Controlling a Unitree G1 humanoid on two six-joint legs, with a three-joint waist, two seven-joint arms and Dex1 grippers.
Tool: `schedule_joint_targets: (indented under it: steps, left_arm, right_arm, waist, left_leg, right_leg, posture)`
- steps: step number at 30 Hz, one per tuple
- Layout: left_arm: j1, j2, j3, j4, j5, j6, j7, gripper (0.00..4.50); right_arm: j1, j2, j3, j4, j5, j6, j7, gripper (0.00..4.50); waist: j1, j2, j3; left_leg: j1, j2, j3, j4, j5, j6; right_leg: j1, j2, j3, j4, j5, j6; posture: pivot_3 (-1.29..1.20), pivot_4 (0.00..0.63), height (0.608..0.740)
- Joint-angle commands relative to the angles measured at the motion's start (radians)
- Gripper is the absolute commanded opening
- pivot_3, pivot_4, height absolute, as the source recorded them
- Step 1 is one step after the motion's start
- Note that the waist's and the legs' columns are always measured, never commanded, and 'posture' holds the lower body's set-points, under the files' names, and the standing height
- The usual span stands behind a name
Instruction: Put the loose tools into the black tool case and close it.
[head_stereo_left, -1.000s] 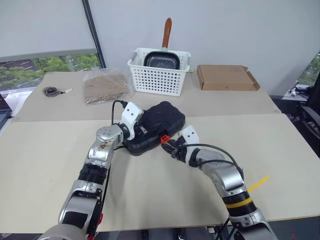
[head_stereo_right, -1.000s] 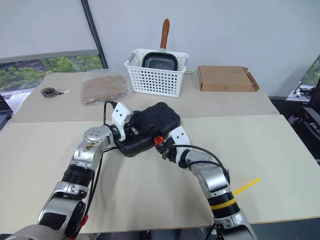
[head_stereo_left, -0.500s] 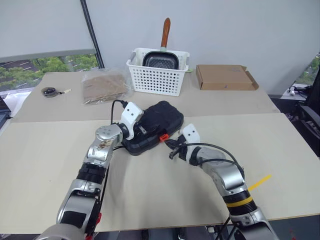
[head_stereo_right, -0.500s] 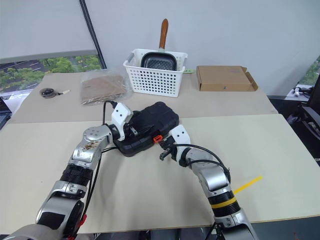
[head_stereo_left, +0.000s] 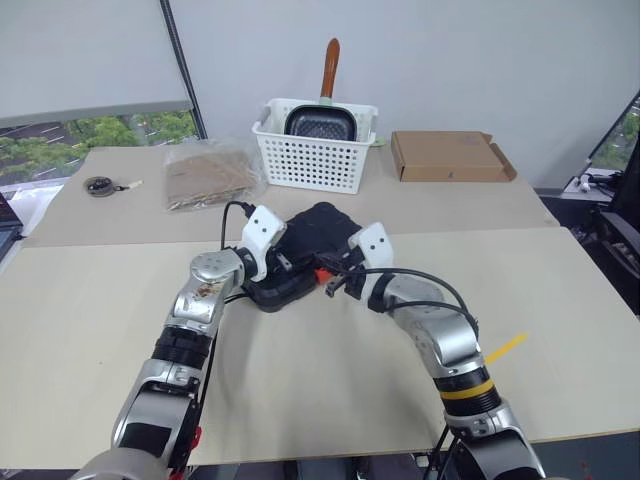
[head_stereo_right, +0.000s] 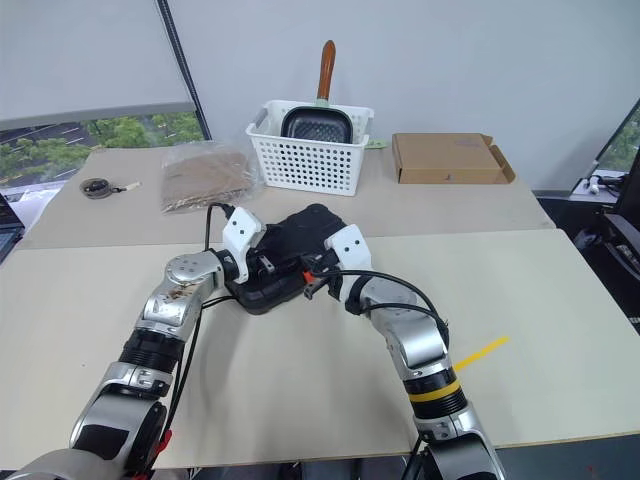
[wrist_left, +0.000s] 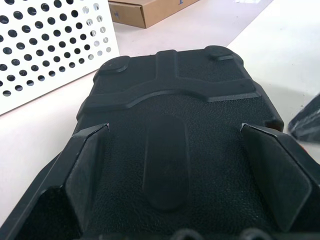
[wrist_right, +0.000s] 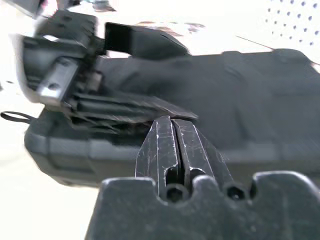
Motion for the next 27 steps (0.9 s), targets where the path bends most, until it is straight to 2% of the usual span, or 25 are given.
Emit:
schedule_joint_targets:
  steps: [1,6,9,14,17,23,27]
  left_arm:
    - [0.086,0.004,-0.054,0.089,0.043,0.09,-0.003,4.5]
    - [0.099,0.004,-0.004,0.063,0.004,0.037,0.0,4.5]
    - [0.124,0.009,0.047,-0.015,-0.058,-0.024,-0.031,4.5]
    - [0.182,0.033,0.144,-0.178,-0.175,-0.02,-0.067,4.5]
    - [0.278,0.077,0.192,-0.325,-0.259,0.026,-0.105,4.5]
    - [0.523,0.132,0.282,-0.605,-0.37,0.113,-0.078,4.5]
    - [0.722,0.155,0.316,-0.75,-0.353,0.122,-0.034,4.5]
  right_arm:
    - [-0.012,0.003,0.0,-0.016,-0.003,-0.034,0.002,0.03]
    - [0.013,-0.03,-0.038,-0.05,0.025,-0.037,0.034,0.03]
    - [0.048,-0.078,-0.086,-0.072,0.072,-0.074,0.104,0.03]
    - [0.112,-0.18,-0.193,-0.052,0.169,-0.18,0.259,0.03]
    - [0.158,-0.253,-0.253,-0.003,0.204,-0.252,0.362,0.76]
    - [0.245,-0.367,-0.313,0.122,0.205,-0.441,0.525,2.9]
    - [0.288,-0.406,-0.334,0.191,0.213,-0.514,0.592,4.25]
  waist:
    - [0.0,0.0,-0.001]
    - [0.0,-0.001,-0.001]
    - [-0.004,-0.001,-0.001]
    - [-0.003,-0.003,0.001]
    - [-0.004,-0.004,0.002]
    - [0.003,-0.007,0.004]
    - [0.011,-0.008,0.005]
  left_leg:
    - [0.0,-0.001,0.0,0.0,0.0,0.0]
    - [0.0,-0.001,0.0,0.0,0.0,0.0]
    - [0.0,-0.001,0.0,-0.002,0.0,0.0]
    - [-0.002,-0.001,0.001,-0.006,0.002,0.001]
    - [-0.003,0.0,0.001,-0.007,0.003,0.004]
    - [-0.011,-0.001,0.003,-0.008,0.001,0.004]
    - [-0.011,-0.001,0.003,-0.007,0.0,0.005]
  right_leg:
    - [0.0,0.0,0.0,0.0,0.0,0.0]
    - [0.0,-0.001,0.0,0.0,0.0,0.0]
    - [-0.001,-0.001,0.0,0.0,0.0,0.0]
    - [-0.004,0.0,0.0,-0.001,-0.002,-0.001]
    - [-0.006,0.002,0.001,-0.002,-0.004,-0.001]
    - [-0.014,0.002,0.001,-0.002,-0.004,-0.001]
    - [-0.014,0.0,0.002,-0.003,-0.005,-0.001]
  posture:
    - [0.0,0.15,0.7]
    - [0.0,0.15,0.7]
    - [0.0,0.15,0.7]
    - [0.0,0.15,0.7]
    - [0.0,0.15,0.7]
    - [0.0,0.15,0.7]
    - [0.0,0.15,0.7]
